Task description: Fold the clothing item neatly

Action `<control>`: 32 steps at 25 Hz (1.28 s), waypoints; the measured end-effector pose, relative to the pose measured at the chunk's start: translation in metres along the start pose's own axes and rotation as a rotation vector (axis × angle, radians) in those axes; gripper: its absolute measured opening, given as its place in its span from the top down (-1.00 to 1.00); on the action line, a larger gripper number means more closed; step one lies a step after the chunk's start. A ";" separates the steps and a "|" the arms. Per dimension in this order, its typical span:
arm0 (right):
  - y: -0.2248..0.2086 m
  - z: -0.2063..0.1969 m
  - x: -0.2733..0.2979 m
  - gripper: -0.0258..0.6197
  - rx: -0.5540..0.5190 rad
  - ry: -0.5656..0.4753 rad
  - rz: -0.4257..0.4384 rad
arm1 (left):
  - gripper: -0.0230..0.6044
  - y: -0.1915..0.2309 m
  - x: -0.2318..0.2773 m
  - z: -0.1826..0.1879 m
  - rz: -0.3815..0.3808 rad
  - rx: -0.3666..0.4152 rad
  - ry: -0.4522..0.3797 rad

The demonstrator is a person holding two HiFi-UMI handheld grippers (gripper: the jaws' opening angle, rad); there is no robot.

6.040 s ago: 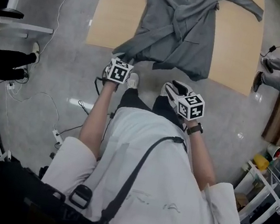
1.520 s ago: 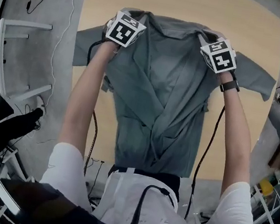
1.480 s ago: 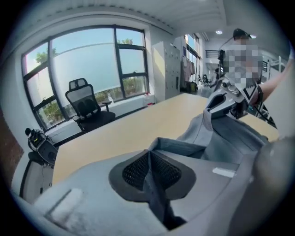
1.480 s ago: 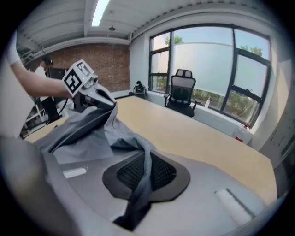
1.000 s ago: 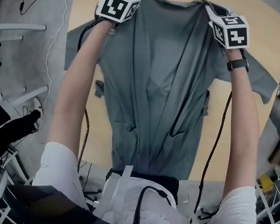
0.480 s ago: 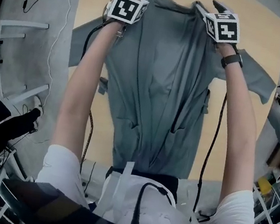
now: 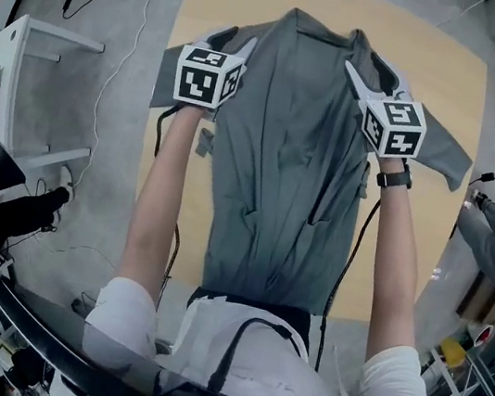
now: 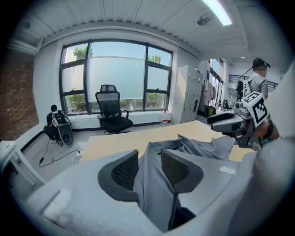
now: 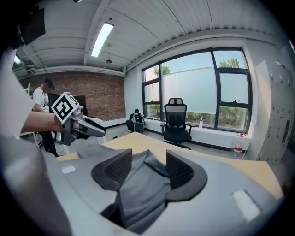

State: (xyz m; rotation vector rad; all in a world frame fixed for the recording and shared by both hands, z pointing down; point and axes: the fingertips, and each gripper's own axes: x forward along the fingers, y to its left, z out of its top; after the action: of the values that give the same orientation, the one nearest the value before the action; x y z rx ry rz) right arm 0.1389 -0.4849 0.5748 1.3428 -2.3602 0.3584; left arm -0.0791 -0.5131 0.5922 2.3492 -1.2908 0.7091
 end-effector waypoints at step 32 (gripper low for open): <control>0.310 -0.061 -0.036 0.22 0.188 0.073 0.364 | 0.42 0.045 -0.175 -0.211 0.222 -0.595 0.033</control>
State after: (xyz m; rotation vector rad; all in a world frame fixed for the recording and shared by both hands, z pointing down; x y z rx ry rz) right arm -0.0992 -0.2757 0.6051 0.9483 -2.5559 0.7363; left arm -0.2499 -0.3063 0.6633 1.7306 -1.5098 0.3504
